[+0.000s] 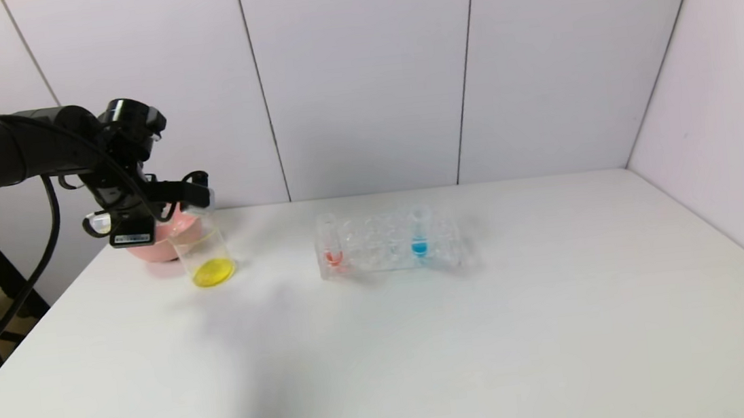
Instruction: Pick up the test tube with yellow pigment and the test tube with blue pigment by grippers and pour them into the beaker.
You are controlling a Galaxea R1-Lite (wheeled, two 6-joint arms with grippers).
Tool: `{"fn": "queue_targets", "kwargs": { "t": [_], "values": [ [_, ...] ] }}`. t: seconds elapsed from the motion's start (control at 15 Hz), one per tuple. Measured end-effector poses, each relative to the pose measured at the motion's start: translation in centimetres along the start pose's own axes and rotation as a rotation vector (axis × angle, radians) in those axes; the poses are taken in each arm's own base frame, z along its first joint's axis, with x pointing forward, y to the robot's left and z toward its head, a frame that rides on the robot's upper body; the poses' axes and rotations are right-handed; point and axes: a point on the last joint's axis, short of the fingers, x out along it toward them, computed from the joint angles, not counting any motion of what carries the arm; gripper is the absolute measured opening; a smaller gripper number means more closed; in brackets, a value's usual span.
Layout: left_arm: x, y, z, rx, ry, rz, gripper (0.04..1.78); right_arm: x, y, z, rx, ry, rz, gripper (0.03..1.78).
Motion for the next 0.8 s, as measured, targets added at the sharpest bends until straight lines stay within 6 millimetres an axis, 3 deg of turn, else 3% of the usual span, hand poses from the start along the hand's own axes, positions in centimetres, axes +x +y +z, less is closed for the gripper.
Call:
{"fn": "queue_targets", "kwargs": {
  "t": [0.8],
  "values": [
    [-0.05,-0.01,0.09,0.003,0.014,0.003,0.54,0.00,0.00,0.00,0.000,0.000,0.000,1.71]
  ]
}}
